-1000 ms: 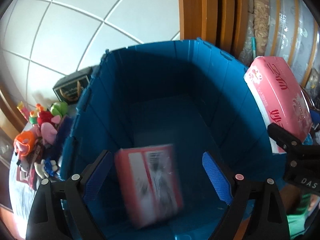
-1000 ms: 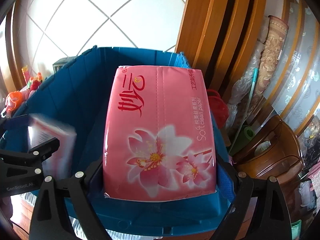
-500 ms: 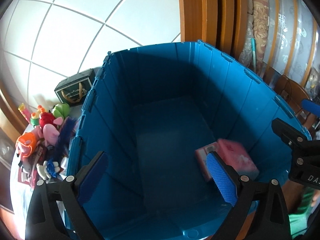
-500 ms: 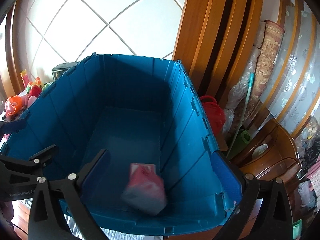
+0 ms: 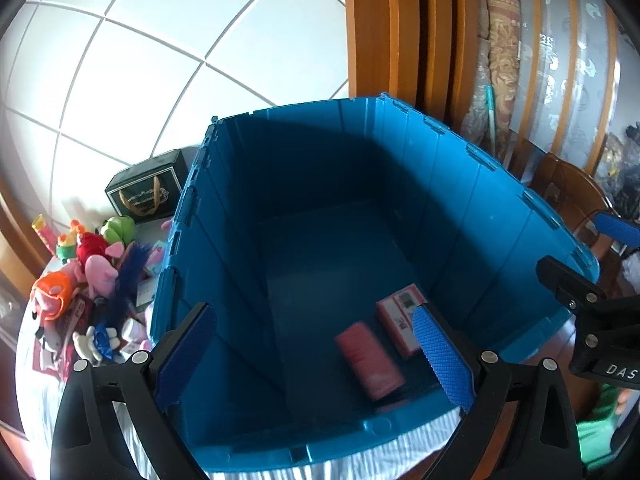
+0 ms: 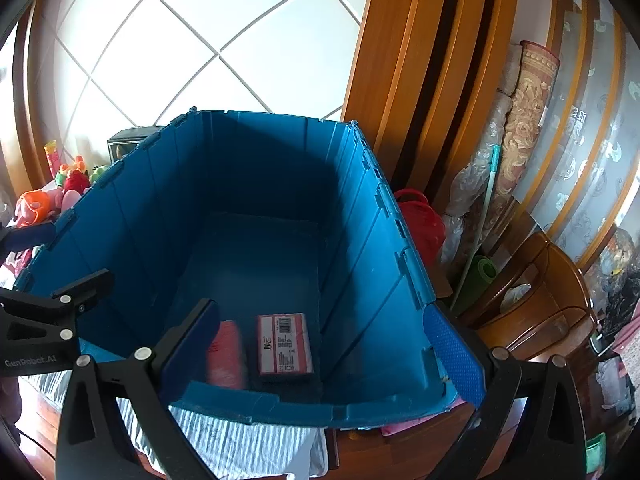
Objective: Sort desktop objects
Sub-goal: 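Open both tools to drop the tissue packs into the blue crate, then move both tools back from the crate toward the toy pile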
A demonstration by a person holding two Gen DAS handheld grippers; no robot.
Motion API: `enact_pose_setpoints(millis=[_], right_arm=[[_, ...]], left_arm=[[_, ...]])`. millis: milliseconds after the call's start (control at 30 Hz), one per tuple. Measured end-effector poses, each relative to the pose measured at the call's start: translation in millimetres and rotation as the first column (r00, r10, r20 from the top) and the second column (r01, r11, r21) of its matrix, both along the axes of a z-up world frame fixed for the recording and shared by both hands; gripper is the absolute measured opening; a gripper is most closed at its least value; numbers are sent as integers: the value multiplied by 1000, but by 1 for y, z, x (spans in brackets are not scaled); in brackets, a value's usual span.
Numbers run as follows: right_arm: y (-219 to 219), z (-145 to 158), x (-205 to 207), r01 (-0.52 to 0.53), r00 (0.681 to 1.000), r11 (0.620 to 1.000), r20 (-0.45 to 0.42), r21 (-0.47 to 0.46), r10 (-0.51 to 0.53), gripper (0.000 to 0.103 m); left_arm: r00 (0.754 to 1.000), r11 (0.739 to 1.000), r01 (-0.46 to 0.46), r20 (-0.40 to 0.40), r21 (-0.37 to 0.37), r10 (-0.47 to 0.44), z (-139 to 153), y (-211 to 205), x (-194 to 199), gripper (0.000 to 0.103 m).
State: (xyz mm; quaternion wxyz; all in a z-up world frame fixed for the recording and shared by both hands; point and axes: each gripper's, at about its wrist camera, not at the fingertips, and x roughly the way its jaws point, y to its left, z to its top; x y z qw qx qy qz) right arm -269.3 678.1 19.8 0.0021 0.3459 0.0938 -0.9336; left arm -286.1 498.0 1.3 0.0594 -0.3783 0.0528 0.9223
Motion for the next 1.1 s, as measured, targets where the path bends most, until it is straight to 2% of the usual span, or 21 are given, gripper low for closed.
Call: enact_pose_setpoints(millis=[267, 667, 933, 1100], right_arm=[[-4, 3, 17, 2, 1000, 1000, -9, -18, -2, 103], [-21, 1, 65, -57, 997, 995, -52, -82, 53, 103], [-47, 1, 102, -48, 996, 993, -75, -105, 40, 103], [-79, -7, 124, -35, 998, 992, -63, -125, 27, 103]], left_arm=[[1000, 1000, 1, -12, 2, -1, 1, -6, 18, 100], [998, 1000, -17, -60, 12, 18, -1, -24, 74, 100], [995, 999, 7, -100, 33, -4, 2, -55, 110, 100], [995, 999, 11, -103, 33, -8, -1, -91, 133, 100]])
